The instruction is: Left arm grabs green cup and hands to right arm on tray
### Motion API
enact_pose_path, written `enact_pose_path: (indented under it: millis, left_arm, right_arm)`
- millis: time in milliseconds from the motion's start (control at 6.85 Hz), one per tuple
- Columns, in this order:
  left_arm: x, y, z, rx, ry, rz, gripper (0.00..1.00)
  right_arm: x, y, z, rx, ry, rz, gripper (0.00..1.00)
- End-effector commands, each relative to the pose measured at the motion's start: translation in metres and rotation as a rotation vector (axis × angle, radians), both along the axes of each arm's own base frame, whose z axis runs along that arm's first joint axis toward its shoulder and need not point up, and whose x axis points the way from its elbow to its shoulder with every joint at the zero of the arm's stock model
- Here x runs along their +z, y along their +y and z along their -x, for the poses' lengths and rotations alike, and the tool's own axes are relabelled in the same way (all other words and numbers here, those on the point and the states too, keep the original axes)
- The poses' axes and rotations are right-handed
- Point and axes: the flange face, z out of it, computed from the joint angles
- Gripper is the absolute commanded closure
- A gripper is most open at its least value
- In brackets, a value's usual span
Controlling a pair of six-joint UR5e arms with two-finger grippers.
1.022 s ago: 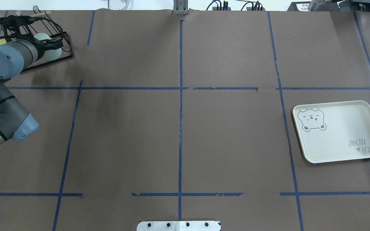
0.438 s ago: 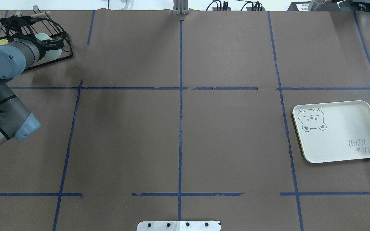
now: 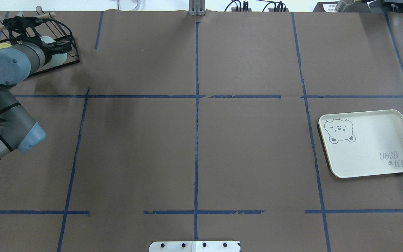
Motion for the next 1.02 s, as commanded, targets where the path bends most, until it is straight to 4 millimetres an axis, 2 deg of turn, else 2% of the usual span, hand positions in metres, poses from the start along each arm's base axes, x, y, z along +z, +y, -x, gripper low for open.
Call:
enact_pose_path:
  millis: [0, 730, 876]
  left_arm:
    - [0.0021, 0.0002, 0.0007, 0.001, -0.004, 0.001, 0.00]
    - [0.0032, 0.0006, 0.0011, 0.004, -0.008, 0.001, 0.00]
    - [0.0032, 0.0002, 0.0020, 0.002, -0.008, 0.001, 0.08]
  right_arm:
    - [0.0000, 0.0000, 0.0000, 0.000, 0.000, 0.000, 0.00]
    - [-0.0001, -0.0001, 0.0000, 0.000, 0.000, -0.001, 0.00]
    - [-0.0001, -0.0001, 0.0000, 0.000, 0.000, -0.001, 0.00]
